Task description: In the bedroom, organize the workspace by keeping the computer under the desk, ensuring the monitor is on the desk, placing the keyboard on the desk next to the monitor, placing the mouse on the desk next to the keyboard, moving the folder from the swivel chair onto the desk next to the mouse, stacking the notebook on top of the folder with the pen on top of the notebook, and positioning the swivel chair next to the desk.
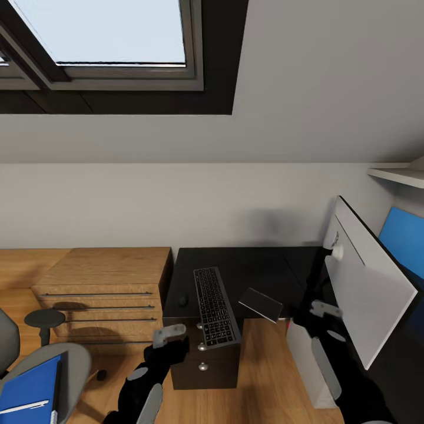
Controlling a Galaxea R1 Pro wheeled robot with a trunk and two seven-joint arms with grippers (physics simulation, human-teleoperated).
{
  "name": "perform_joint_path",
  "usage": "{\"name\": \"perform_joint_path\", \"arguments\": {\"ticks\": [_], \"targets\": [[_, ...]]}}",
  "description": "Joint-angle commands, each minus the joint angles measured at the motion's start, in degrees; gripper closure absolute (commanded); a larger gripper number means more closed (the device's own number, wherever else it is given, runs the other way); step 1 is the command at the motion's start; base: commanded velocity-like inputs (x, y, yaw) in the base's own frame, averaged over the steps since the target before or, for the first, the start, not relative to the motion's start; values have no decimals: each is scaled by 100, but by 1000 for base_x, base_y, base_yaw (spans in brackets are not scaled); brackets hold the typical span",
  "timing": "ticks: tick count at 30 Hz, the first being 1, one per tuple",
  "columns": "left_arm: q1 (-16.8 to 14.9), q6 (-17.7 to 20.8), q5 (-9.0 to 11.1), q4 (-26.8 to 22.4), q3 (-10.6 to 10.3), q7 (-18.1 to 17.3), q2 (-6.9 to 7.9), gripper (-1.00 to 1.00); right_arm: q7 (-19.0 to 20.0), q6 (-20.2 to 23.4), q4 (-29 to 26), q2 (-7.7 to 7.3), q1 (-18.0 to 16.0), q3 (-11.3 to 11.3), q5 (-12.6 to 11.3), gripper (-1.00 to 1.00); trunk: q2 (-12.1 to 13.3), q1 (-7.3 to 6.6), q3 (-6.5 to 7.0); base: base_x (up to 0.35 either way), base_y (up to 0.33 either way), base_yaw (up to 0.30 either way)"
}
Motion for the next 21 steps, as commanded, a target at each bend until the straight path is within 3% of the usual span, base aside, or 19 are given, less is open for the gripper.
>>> {"name": "perform_joint_path", "arguments": {"ticks": [1, 7, 10, 17, 21], "targets": [[-6, 25, 71, -23, -4, 47, 24, -100, -42, 160, -96, -10, -5, -17, -55, -100, -13, 4, -14, 0, 0, 0], [-6, 28, 61, 200, 2, 42, 118, -100, -40, 373, -250, -23, -5, -62, -66, -100, -13, 4, -14, 0, 0, 0], [-6, 28, 54, 288, 4, 55, 152, -100, -45, 453, -603, -22, 27, -84, -86, -100, -13, 4, -14, 46, -56, 0], [-6, 27, 53, 296, -7, 57, 155, -100, -47, 436, -675, -32, 46, -184, -87, -100, -13, 4, -12, 165, -158, -6], [-6, 27, 52, 304, -14, 84, 155, -100, -49, 402, -669, -34, 64, -218, -79, -100, -13, 4, 12, 11, -10, -157]]}}
